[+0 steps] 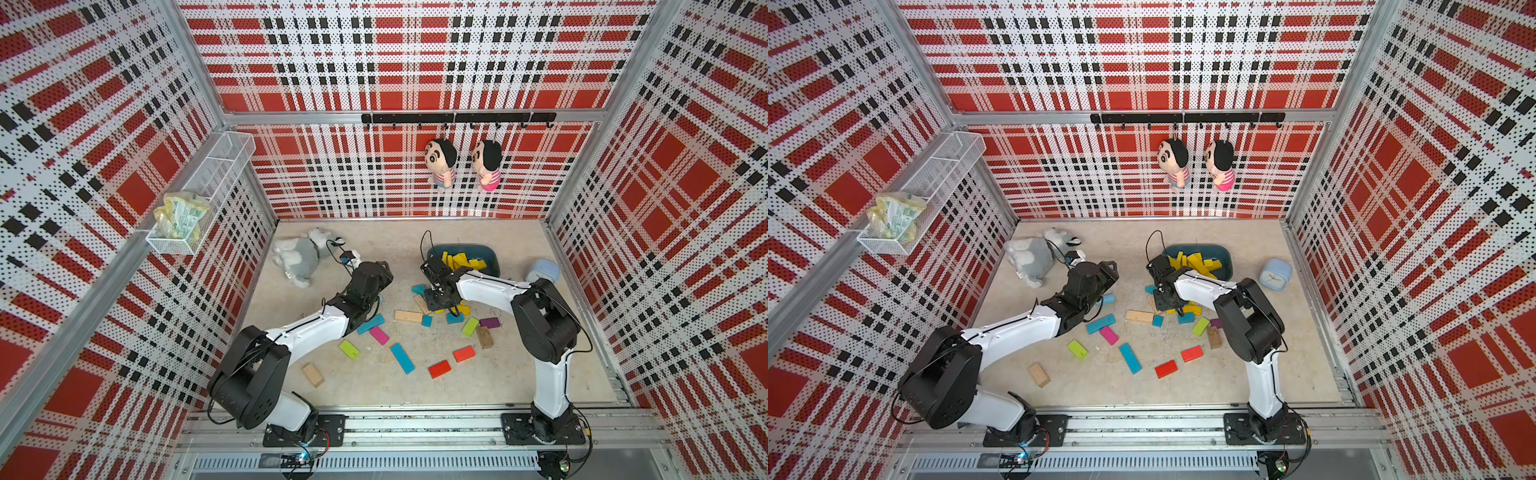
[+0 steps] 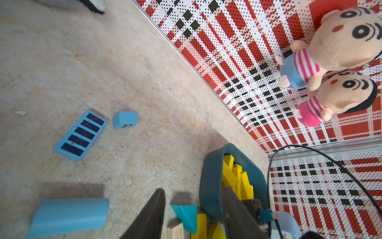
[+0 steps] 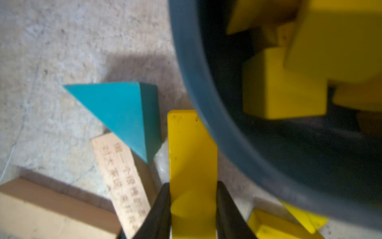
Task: Pick out the yellow building blocks
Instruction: Pick up the building block from the center of the board.
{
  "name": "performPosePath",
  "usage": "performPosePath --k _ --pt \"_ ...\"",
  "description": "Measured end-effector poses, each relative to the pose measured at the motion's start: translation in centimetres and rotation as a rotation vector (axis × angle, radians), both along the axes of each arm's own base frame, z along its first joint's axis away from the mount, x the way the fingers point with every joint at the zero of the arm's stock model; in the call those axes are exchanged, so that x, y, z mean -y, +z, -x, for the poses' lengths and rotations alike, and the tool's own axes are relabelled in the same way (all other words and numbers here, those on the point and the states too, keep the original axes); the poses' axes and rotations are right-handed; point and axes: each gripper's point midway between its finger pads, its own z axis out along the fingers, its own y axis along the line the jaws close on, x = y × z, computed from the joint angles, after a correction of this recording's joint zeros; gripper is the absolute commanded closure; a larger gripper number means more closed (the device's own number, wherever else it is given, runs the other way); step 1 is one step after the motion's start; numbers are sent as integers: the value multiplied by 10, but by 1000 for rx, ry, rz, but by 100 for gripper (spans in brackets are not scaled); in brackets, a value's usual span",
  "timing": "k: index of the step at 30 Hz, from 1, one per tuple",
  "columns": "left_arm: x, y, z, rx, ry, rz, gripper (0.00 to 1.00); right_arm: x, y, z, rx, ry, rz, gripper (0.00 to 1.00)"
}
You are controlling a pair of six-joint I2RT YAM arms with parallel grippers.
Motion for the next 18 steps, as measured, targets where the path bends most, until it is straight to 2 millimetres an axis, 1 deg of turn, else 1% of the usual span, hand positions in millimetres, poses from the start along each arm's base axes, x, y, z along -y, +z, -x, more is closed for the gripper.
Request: performPosePath --k 5,7,10,12,14,15,18 --pt "0 1 0 3 -1 -3 51 10 25 16 25 5 -30 75" --pt "0 1 0 3 -1 -4 50 11 38 19 46 15 -46 75" --pt "0 1 -1 3 0 -5 50 13 59 17 88 32 -51 75" --pt "-1 1 -1 4 2 -6 50 16 72 11 111 34 -53 75" --pt "-1 1 -1 4 4 -10 50 19 85 -1 139 19 -67 75" --pt "-1 1 -1 5 4 -11 50 24 90 -8 150 3 -75 75" --pt "-2 1 -1 5 5 -14 49 44 109 -36 192 -66 -99 75"
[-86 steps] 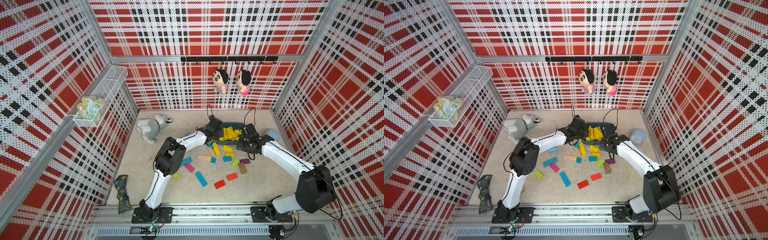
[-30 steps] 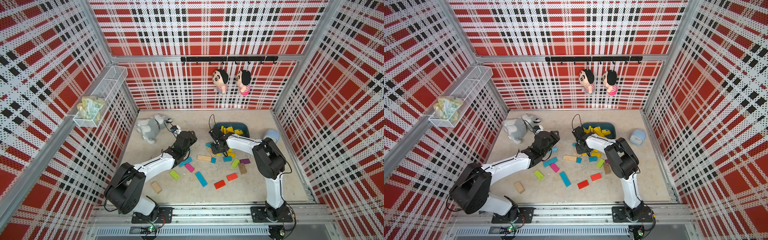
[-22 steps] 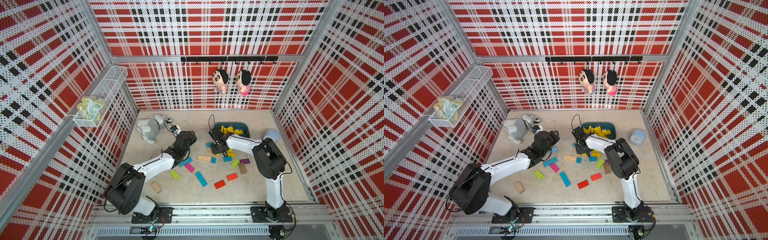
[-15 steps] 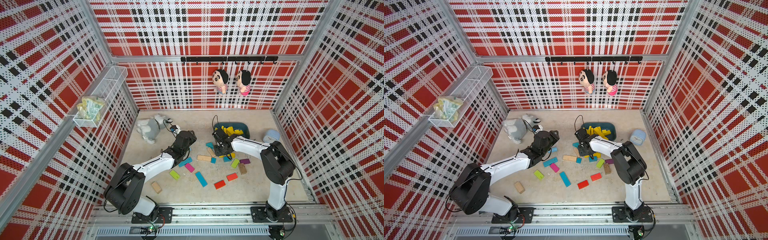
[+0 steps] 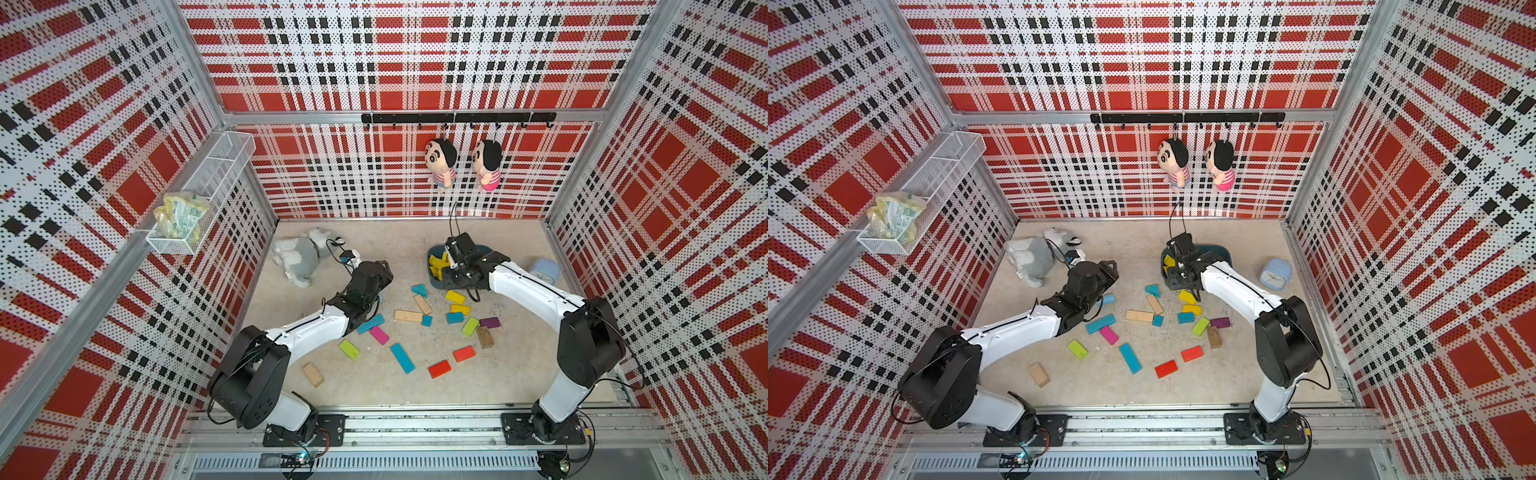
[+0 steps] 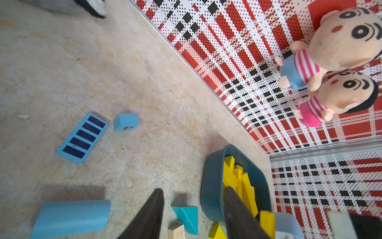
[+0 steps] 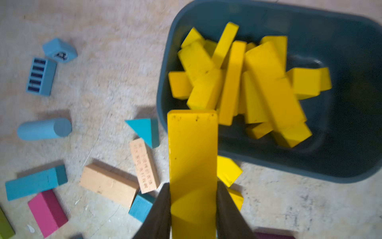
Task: Pick out the yellow building blocks
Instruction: Pick up the building block from the center of the board, then place the building block in the storage box.
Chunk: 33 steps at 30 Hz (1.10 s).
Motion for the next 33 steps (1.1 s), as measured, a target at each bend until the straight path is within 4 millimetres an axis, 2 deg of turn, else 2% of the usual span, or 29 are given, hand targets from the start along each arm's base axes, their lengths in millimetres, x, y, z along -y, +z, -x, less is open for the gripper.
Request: performPosePath --k 4,8,13,16,22,26,31,33 --pt "-1 -1 0 -2 3 -12 49 21 8 -33 28 -67 -10 75" --pt "-3 -1 0 -2 9 -21 49 21 -8 -47 -1 -76 7 75" --pt "-7 -2 -1 -1 20 -28 49 24 -34 -50 -57 -82 38 73" --pt "-9 -2 -2 -1 22 -30 49 29 -43 -52 -73 -94 46 72" --pt "-10 -2 -3 -2 24 -33 49 35 -54 -61 -90 -115 55 56" --pt "-11 0 -4 0 25 -37 49 37 -52 -64 -81 -121 62 50" --pt "-10 5 -6 8 23 -43 49 41 -49 -61 -71 -103 90 50" --pt "-10 7 -7 10 25 -45 49 42 -41 -53 -42 -59 102 50"
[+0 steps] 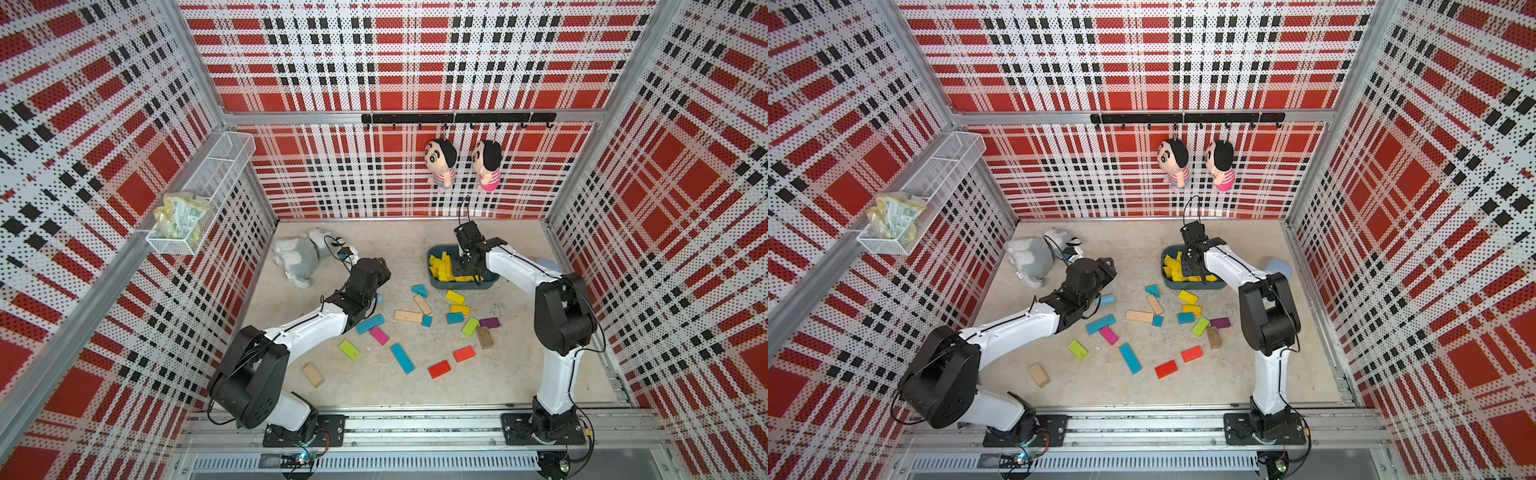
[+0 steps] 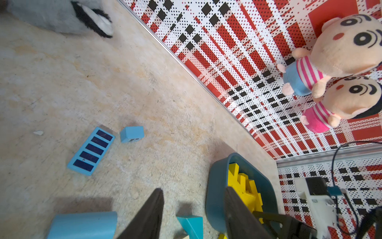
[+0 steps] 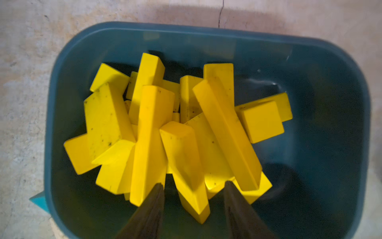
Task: Pick out the yellow building blocks
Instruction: Place the building block in the storage box.
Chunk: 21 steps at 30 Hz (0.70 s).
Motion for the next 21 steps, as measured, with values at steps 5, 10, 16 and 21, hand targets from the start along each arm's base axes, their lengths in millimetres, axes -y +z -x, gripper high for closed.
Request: performPosePath --k 5,10,16,21 --pt "0 0 0 0 3 -1 49 -13 20 47 95 265 74 51" --pt "-1 -1 0 -4 7 0 49 -37 8 78 98 529 154 54" --pt "-2 -3 -1 -5 17 -4 49 -36 -21 81 31 628 216 56" --pt "-5 -4 0 -7 31 -9 49 -34 -45 80 -24 649 246 56"
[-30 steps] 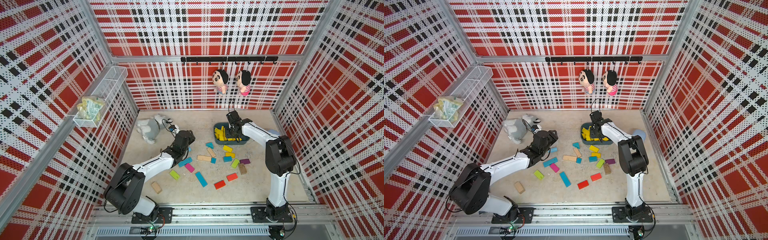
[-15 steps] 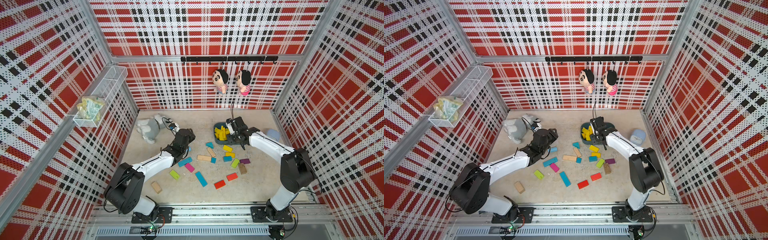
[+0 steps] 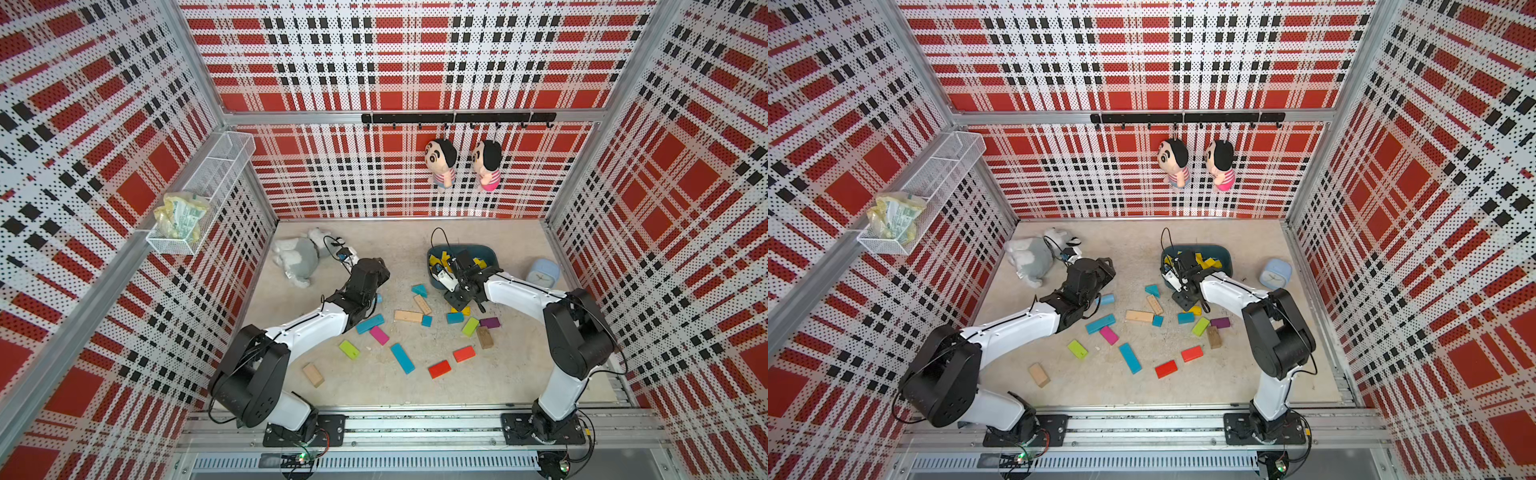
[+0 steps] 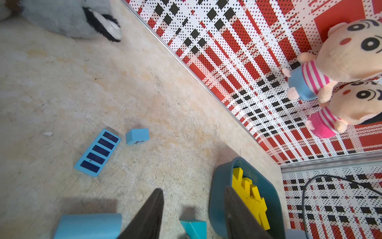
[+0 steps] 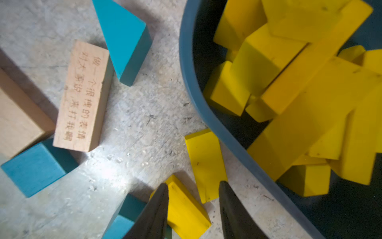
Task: Pick out the yellow building blocks
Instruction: Place the building block in the storage box, then pick up the building block from the center of the board.
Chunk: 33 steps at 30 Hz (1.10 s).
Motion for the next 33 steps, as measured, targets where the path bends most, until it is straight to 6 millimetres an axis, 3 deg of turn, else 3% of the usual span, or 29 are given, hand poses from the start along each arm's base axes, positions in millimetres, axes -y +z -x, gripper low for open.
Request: performPosePath --k 8,22,33 --pt "-3 -1 2 -3 12 -6 49 6 -7 -15 6 -36 23 54" --pt "-3 0 2 -2 14 -5 50 19 -27 -17 -41 -97 30 51" --pt "-4 5 3 6 15 0 50 19 -32 -19 -71 -105 -21 61"
